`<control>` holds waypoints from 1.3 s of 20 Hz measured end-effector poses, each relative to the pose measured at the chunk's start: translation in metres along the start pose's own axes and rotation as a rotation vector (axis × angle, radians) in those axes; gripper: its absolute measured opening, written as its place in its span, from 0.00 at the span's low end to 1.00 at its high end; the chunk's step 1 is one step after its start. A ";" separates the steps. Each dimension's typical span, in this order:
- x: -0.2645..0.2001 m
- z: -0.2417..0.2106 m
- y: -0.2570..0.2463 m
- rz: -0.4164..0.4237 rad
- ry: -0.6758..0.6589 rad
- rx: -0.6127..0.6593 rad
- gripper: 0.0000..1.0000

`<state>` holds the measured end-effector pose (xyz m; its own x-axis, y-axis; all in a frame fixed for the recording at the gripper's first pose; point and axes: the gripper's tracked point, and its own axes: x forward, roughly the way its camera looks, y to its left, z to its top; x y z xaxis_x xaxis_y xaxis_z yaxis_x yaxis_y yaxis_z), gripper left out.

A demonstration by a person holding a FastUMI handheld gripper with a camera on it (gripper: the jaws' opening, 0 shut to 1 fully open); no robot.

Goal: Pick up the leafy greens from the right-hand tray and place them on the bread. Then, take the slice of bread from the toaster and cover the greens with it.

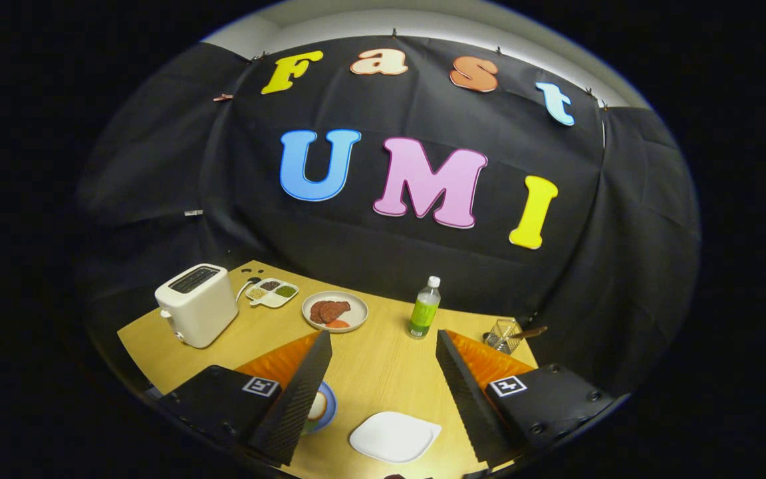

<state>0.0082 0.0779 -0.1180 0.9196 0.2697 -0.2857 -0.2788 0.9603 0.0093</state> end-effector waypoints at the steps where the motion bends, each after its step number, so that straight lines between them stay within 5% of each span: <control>1: -0.005 0.009 0.000 0.018 -0.017 -0.003 0.98; 7: -0.025 0.040 -0.031 0.056 -0.073 -0.005 0.98; 16: -0.025 0.018 -0.059 0.127 -0.066 0.063 0.98; 26: -0.025 0.011 -0.062 0.104 -0.049 0.090 0.98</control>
<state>0.0052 0.0124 -0.1006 0.9000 0.3691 -0.2319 -0.3494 0.9289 0.1225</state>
